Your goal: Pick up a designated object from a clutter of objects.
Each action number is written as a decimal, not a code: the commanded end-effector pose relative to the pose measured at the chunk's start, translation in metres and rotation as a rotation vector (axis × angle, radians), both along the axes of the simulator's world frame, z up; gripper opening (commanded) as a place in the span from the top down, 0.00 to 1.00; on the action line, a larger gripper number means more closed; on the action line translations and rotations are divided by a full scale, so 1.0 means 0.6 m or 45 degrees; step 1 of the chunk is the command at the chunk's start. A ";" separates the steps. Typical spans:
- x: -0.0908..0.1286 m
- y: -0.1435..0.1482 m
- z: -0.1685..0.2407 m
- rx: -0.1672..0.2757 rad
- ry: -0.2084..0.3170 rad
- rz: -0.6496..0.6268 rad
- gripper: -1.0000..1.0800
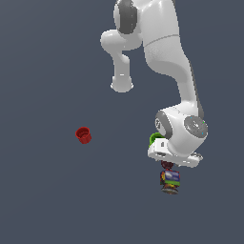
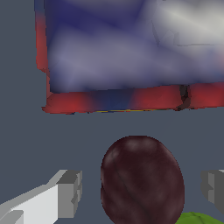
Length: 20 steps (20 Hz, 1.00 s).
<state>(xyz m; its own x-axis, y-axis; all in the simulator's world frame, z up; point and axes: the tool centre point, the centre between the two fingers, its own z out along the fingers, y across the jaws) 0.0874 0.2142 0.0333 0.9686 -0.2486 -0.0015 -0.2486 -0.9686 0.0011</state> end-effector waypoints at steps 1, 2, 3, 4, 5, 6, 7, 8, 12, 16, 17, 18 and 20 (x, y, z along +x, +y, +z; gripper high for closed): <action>0.002 0.000 -0.008 0.001 -0.002 -0.001 0.04; 0.002 0.001 -0.008 0.001 -0.002 -0.001 0.04; 0.003 0.001 -0.008 0.001 -0.002 -0.001 0.04; 0.003 0.001 -0.008 0.001 -0.002 -0.001 1.00; 0.003 0.001 -0.008 0.001 -0.002 -0.001 1.00; 0.003 0.001 -0.008 0.001 -0.002 -0.001 1.00; 0.003 0.001 -0.008 0.001 -0.002 -0.001 1.00; 0.003 0.001 -0.008 0.001 -0.002 -0.001 1.00; 0.003 0.001 -0.008 0.001 -0.002 -0.001 1.00; 0.002 0.001 -0.007 0.001 -0.002 0.000 1.00; 0.002 0.000 -0.005 0.001 -0.002 0.000 1.00; 0.001 -0.001 -0.002 0.001 -0.002 0.000 1.00; -0.001 -0.004 0.005 0.001 -0.002 0.000 1.00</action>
<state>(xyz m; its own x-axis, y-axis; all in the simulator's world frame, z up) 0.0869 0.2130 0.0324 0.9686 -0.2485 -0.0021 -0.2485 -0.9686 0.0010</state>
